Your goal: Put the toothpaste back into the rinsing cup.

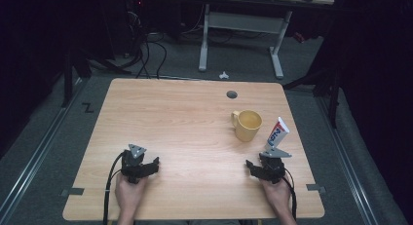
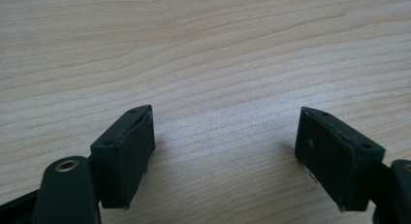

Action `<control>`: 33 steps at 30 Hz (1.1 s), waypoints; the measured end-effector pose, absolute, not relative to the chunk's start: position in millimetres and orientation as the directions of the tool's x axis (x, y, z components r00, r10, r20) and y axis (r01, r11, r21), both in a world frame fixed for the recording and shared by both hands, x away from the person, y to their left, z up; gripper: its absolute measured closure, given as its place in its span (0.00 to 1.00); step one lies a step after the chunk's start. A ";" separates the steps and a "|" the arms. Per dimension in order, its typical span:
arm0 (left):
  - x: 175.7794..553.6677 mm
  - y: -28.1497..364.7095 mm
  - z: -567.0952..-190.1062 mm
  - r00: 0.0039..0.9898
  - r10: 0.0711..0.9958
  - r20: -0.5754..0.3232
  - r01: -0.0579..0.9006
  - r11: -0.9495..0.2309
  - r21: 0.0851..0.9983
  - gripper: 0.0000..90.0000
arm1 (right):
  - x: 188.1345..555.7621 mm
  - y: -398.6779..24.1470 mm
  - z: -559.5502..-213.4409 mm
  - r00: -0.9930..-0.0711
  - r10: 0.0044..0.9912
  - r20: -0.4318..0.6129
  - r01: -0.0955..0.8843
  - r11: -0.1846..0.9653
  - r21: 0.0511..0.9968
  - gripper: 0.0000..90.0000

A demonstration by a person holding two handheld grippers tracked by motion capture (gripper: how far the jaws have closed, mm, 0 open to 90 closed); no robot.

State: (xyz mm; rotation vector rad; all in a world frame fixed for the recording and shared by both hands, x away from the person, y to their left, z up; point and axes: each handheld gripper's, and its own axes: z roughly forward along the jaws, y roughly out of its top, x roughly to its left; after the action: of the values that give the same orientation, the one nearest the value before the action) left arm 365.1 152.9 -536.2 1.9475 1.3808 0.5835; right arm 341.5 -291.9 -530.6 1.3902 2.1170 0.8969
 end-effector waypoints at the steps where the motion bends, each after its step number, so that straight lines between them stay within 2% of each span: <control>1: 365.1 152.9 -536.2 0.340 0.940 -0.021 0.640 -0.215 0.737 0.25 | 341.5 -291.8 -530.6 -0.390 0.921 -0.018 0.628 0.280 0.727 0.40; 25: 365.1 152.9 -536.2 0.340 0.940 -0.021 0.640 -0.215 0.737 0.25 | 340.9 -291.1 -530.6 -0.382 0.924 -0.019 0.629 0.275 0.727 0.41; 33: 365.1 152.7 -536.2 0.339 0.941 -0.020 0.640 -0.216 0.737 0.25 | 341.2 -285.7 -530.1 -0.383 0.924 -0.016 0.624 0.271 0.733 0.45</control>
State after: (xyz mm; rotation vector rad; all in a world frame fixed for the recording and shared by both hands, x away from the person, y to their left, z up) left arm 365.1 152.7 -536.2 1.9485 1.3812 0.5851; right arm 341.2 -285.7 -530.1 1.3943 2.1036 0.9047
